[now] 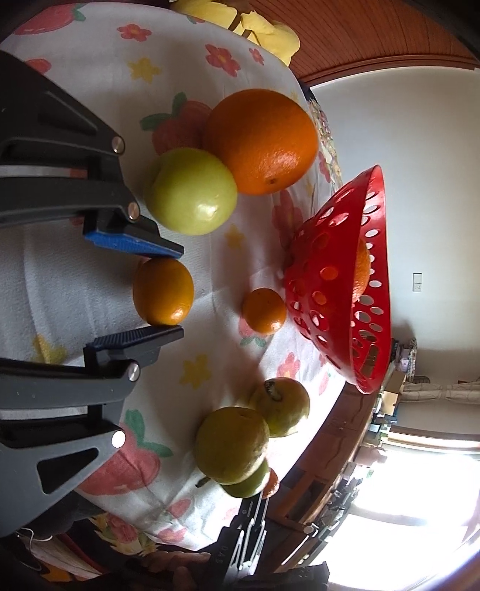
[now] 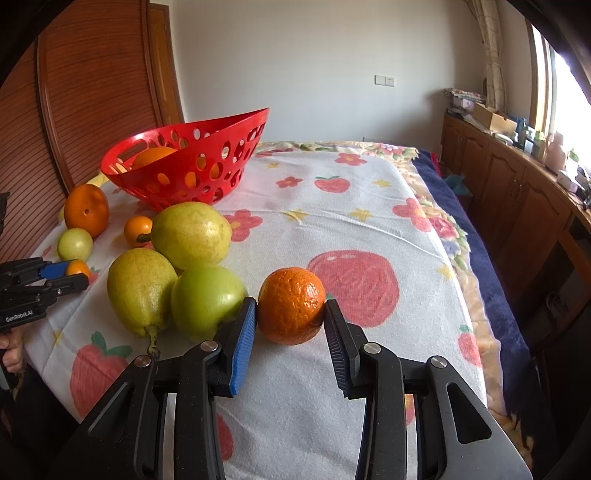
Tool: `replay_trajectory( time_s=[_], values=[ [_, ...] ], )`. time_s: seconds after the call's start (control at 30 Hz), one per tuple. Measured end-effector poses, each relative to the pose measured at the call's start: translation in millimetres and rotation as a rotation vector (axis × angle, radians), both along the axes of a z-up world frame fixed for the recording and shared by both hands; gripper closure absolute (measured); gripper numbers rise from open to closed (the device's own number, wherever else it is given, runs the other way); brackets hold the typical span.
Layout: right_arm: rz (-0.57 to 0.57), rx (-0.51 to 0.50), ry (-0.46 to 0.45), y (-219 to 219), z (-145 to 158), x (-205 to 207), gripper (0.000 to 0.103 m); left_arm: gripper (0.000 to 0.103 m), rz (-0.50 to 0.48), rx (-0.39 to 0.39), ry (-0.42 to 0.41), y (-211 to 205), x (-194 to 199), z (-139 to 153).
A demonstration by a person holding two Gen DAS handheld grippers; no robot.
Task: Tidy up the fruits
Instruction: 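Grasp the tangerine with right tool while left tool grasps the small orange, then carry the tangerine into the red basket with right tool while left tool drops the small orange in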
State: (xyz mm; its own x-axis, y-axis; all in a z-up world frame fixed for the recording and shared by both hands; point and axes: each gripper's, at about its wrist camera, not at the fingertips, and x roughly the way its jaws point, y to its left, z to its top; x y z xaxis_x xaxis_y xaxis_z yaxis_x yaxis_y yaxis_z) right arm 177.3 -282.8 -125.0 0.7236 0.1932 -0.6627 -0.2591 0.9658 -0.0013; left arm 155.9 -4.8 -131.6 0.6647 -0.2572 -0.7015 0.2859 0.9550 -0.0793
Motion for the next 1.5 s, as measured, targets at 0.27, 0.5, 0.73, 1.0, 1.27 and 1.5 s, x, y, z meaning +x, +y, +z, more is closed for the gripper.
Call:
replay_trajectory(
  time_s=[0.27,0.5,0.73,1.0,1.27,1.5],
  values=[
    [-0.008,0.006,-0.002,-3.2,0.6,-1.8,0.066,0.069,-0.012,-0.003,-0.013,-5.0,-3.4,6.2],
    [-0.008,0.009,-0.014,-4.1,4.1,-2.3,0.067,0.069,-0.018,-0.010,-0.035,-4.6,-6.8,15.7],
    [-0.003,0.010,-0.043,-5.5,19.2,-0.6,0.067,0.069,-0.026,-0.038,-0.075,-6.6,-3.5,38.7],
    [0.057,0.000,-0.110,11.1,56.0,8.9,0.067,0.069,-0.039,-0.041,-0.148,-9.4,15.6,76.2],
    [0.149,-0.010,-0.158,44.7,85.2,31.2,0.067,0.069,-0.023,-0.041,-0.187,-4.8,39.2,93.6],
    [0.210,-0.028,-0.160,78.7,93.3,58.6,0.067,0.069,-0.008,-0.040,-0.190,2.4,56.1,94.4]
  ],
)
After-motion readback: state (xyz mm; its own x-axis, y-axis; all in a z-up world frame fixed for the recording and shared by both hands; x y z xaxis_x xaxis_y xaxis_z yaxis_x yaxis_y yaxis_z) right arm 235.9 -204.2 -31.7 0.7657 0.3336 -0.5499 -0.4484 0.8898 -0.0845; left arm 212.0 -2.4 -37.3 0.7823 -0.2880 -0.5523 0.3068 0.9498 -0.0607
